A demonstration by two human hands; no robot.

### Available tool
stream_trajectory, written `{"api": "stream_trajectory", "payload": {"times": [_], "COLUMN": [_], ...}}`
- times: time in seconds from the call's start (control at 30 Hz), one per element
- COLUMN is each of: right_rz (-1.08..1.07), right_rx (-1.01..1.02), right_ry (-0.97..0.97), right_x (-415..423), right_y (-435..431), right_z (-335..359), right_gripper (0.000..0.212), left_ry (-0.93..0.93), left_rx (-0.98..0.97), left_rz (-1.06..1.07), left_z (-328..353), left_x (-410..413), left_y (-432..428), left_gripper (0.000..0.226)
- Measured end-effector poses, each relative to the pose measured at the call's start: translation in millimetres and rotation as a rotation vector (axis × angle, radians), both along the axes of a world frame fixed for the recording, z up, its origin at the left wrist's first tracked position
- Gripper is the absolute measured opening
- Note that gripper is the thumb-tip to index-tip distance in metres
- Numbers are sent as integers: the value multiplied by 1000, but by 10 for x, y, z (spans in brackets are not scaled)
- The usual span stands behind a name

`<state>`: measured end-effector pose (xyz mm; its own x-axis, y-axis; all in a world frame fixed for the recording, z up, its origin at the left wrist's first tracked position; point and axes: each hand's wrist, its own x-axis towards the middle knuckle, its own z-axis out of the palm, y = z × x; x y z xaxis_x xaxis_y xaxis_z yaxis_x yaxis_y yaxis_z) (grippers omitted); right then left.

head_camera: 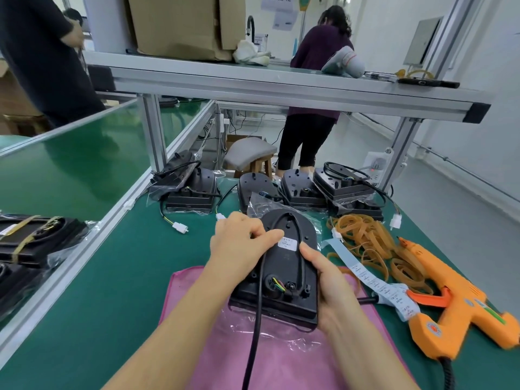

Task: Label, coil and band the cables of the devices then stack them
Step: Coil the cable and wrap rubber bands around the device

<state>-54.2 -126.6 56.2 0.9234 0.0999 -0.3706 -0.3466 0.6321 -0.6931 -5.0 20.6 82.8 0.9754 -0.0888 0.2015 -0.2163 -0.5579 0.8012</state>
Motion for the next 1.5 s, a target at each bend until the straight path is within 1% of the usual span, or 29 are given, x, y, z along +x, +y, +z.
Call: {"api": "stream_trajectory", "payload": {"times": [0.07, 0.1, 0.13, 0.17, 0.2, 0.23, 0.27, 0.3, 0.33, 0.4, 0.43, 0.53, 0.57, 0.67, 0.77, 0.8, 0.87, 0.97, 1.07, 1.17, 1.27, 1.3, 1.33, 1.37, 1.43, 1.47, 1.5], "right_rz": [-1, 4, 13, 20, 25, 29, 32, 34, 39, 54, 61, 78, 71, 7, -26, -13, 78, 200, 164, 124, 100, 57, -12, -90, -163, -141, -103], "right_rx": [1, -5, -8, -11, -11, -11, -11, -15, -26, -64, -88, -183, -234, -458, -582, -591, -578, -562, -560, -544, -607, -680, -789, -925, -1182, -1277, -1360], "right_ry": [-10, -13, -13, -12, -13, -16, -18, -16, -11, 2, 7, -9, -24, -96, -166, -171, -160, -126, -92, -69, -80, -118, -196, -330, -734, -916, -1049], "right_x": [2, -2, -9, -13, -19, -23, -25, -26, -24, -18, -9, 0, -1, 13, 12, 6, -10, -25, 5, 10, -1, -4, -14, -31, -77, -97, -110], "right_y": [-8, -11, -15, -18, -21, -26, -32, -38, -47, -73, -88, -120, -124, -138, -144, -151, -156, -144, -131, -97, -69, -58, -51, -39, 2, 26, 39], "right_z": [-6, -5, -7, -8, -11, -14, -17, -22, -24, -26, -30, -34, -30, -29, 2, 10, 14, 6, -13, -20, -18, -22, -24, -14, 22, 34, 28], "right_gripper": [28, 28, 29, 29, 30, 30, 31, 32, 33, 35, 37, 41, 43, 49, 34, 32, 30, 35, 35, 32, 46, 52, 56, 57, 47, 43, 45], "left_ry": [77, 146, 235, 333, 436, 521, 596, 656, 691, 698, 697, 692, 696, 697, 707, 715, 727, 722, 691, 670, 690, 692, 693, 691, 692, 690, 684], "left_rx": [-176, -264, -343, -426, -487, -524, -541, -543, -542, -556, -571, -610, -623, -623, -635, -651, -691, -730, -706, -705, -729, -732, -733, -730, -720, -715, -710], "left_rz": [31, 44, 43, 35, 22, -2, -39, -92, -151, -227, -237, -233, -228, -213, -209, -204, -184, -163, -168, -172, -172, -165, -157, -152, -149, -150, -148], "left_z": [-88, -114, -126, -135, -157, -168, -159, -168, -175, -207, -233, -304, -321, -344, -348, -349, -350, -355, -357, -378, -383, -378, -367, -361, -343, -335, -338], "left_x": [-67, -97, -121, -134, -125, -127, -140, -140, -136, -138, -130, -87, -77, -50, -13, -1, 25, 58, 56, 54, 64, 73, 85, 101, 123, 124, 129], "left_y": [-1, 10, 32, 61, 91, 118, 142, 168, 186, 193, 194, 211, 219, 236, 235, 235, 241, 266, 276, 290, 300, 304, 306, 309, 310, 308, 305], "left_gripper": [27, 33, 58, 90, 114, 128, 132, 128, 115, 84, 76, 63, 62, 69, 63, 59, 53, 55, 60, 59, 56, 56, 55, 52, 43, 41, 42]}}
